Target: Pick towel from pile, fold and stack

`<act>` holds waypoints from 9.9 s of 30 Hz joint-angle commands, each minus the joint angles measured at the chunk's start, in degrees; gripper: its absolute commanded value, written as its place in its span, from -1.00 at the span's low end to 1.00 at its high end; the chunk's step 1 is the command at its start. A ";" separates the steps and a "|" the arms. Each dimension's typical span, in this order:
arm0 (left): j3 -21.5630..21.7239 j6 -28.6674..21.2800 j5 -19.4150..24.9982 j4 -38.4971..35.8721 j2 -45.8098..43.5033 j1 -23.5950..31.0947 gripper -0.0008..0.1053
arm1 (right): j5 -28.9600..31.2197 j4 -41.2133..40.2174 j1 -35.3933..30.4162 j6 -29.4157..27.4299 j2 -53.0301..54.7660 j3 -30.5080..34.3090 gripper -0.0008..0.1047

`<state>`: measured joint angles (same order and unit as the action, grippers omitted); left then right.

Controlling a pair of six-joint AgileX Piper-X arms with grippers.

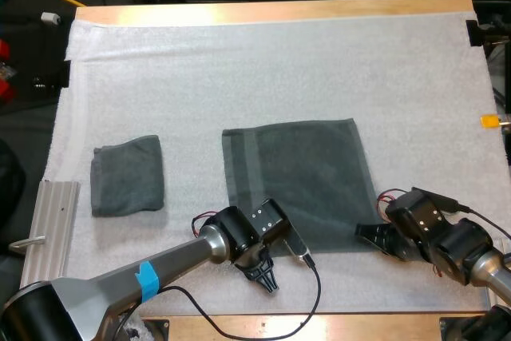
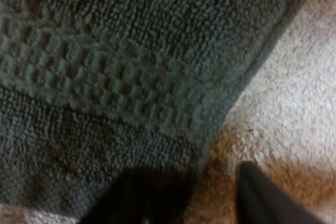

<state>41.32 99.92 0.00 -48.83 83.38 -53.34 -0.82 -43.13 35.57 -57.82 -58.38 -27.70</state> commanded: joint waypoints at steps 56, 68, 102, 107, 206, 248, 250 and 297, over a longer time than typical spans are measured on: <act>2.05 2.81 4.47 -8.24 -8.89 0.00 -0.81 | -0.31 -4.89 -0.04 -3.89 2.07 -0.95 -0.99; 6.30 8.20 -0.36 -13.08 -18.26 -7.59 -0.98 | -0.60 -18.22 0.10 -0.95 15.18 -6.83 -0.99; 6.19 5.26 -22.27 0.08 -18.00 29.48 -0.98 | -2.68 12.55 -0.07 19.55 -2.74 -6.82 -0.99; 6.19 3.12 -26.49 0.70 -15.25 33.87 -0.98 | 0.03 17.73 -0.07 24.37 -6.84 -6.82 -0.99; 12.68 9.47 -24.17 -13.83 -35.68 33.68 0.33 | -8.30 -6.58 -6.14 -31.67 -10.18 -26.02 -0.99; 12.68 9.47 -25.56 -14.02 -35.68 33.68 0.33 | 0.00 -2.82 -6.22 -30.62 -44.37 -38.48 -0.99; 12.68 9.47 -25.56 -14.02 -35.68 33.68 0.33 | 2.10 -0.71 -6.22 -30.62 -44.39 -38.48 -0.99; 12.68 22.91 -26.39 -15.58 -41.81 33.68 0.33 | -18.36 -15.05 -28.64 -38.49 -23.40 -43.30 0.16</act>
<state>53.56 121.63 -26.05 -64.15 41.89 -19.35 -15.41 -57.52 8.23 -94.91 -81.47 -70.73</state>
